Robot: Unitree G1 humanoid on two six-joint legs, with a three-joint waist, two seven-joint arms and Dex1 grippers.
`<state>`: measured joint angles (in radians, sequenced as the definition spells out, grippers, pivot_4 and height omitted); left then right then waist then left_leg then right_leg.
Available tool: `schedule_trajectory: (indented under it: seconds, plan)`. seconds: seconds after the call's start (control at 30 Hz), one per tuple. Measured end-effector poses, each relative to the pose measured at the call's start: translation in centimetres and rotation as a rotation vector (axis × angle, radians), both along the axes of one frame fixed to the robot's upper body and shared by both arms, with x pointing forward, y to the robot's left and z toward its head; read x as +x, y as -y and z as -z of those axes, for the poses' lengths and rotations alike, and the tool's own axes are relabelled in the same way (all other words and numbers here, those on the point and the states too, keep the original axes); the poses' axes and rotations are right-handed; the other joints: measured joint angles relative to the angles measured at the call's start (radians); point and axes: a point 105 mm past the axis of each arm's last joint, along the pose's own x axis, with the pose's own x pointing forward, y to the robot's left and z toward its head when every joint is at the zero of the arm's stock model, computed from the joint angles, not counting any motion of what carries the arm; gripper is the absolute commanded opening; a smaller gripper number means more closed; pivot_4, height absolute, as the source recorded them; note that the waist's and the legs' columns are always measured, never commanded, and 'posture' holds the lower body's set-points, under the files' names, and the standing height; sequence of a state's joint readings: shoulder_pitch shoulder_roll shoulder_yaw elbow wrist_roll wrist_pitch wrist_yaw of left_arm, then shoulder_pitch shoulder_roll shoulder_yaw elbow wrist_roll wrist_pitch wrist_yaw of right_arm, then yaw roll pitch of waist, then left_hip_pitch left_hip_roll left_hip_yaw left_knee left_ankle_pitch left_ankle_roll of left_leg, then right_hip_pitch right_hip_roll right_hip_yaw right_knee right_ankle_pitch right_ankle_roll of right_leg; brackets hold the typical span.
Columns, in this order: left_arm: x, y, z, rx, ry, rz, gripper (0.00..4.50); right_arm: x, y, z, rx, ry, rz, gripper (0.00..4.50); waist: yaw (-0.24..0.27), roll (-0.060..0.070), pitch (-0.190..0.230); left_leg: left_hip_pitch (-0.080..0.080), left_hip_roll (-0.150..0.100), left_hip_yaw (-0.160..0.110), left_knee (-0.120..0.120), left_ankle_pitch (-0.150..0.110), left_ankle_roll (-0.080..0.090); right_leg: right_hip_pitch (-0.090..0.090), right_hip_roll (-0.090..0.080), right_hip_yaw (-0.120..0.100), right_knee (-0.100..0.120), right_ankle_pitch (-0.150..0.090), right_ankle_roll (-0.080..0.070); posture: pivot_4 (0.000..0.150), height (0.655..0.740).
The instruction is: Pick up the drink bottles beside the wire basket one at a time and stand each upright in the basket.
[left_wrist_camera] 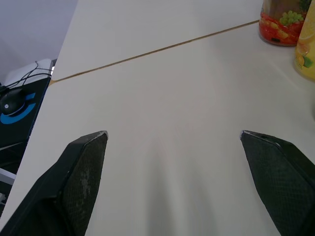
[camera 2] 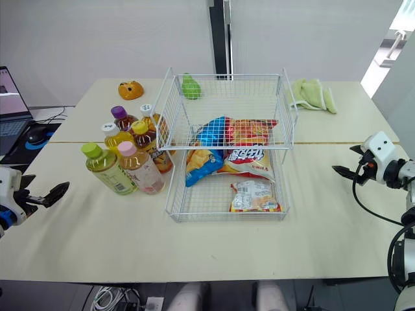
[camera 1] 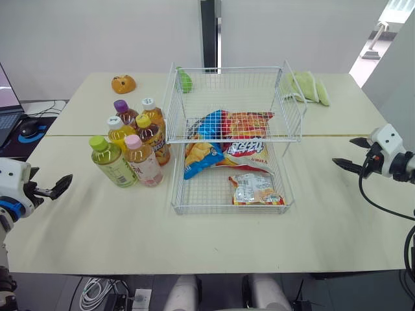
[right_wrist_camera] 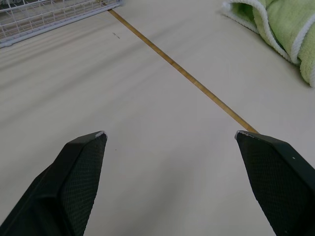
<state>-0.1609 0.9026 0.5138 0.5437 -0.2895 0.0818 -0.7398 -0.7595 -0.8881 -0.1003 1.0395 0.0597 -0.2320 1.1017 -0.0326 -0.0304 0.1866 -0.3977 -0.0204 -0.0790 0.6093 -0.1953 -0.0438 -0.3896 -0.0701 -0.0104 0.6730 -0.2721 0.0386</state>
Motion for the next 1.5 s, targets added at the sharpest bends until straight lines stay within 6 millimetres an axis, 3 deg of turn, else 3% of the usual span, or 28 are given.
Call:
schedule_trajectory:
  seconds: [0.8,1.1,1.23,1.33,1.43,1.5]
  plan:
    - [0.3,-1.5,0.0,0.067,0.021,-0.103,4.47,-0.6,0.9,0.8,-0.004,-0.017,0.036,4.50,0.000,0.000,0.000,0.000,0.000,0.000,0.000,0.000,0.000,0.000,0.000,0.000,0.000,0.000,0.000,0.150,0.7400]
    - [0.5,-1.5,-0.4,0.108,0.054,-0.102,4.47,-0.8,1.2,-0.4,0.052,0.017,0.038,4.50,0.000,0.000,0.000,0.000,0.000,0.000,0.000,0.000,0.000,0.000,0.000,0.000,0.000,0.000,0.000,0.150,0.7400]
    - [0.7,-1.2,-0.3,0.080,0.073,-0.084,4.47,-0.6,0.9,-2.5,0.105,0.080,0.018,4.50,0.000,0.000,0.000,0.000,0.000,0.000,0.000,0.000,0.000,0.000,0.000,0.000,0.001,0.000,0.000,0.150,0.7400]
    - [1.3,-0.6,-0.7,0.027,0.114,-0.053,4.47,0.1,-0.2,-6.5,0.140,0.206,-0.020,4.50,-0.002,0.001,0.000,0.000,0.000,0.000,0.000,0.000,0.000,0.000,0.000,0.000,0.001,0.000,0.000,0.150,0.7400]
    - [1.4,-0.7,-0.8,-0.005,0.135,-0.062,4.47,0.4,-2.7,-10.1,0.160,0.315,-0.104,4.50,-0.002,0.001,0.000,0.000,0.000,0.000,0.000,0.000,0.000,0.000,0.000,0.000,0.001,0.000,0.000,0.150,0.7400]
    - [1.4,-0.7,-0.6,-0.017,0.138,-0.070,4.47,0.4,-4.1,-10.9,0.173,0.326,-0.146,4.50,-0.001,0.001,0.000,0.000,0.000,-0.001,0.000,0.000,0.000,0.000,0.000,0.000,0.002,0.000,0.000,0.150,0.7400]
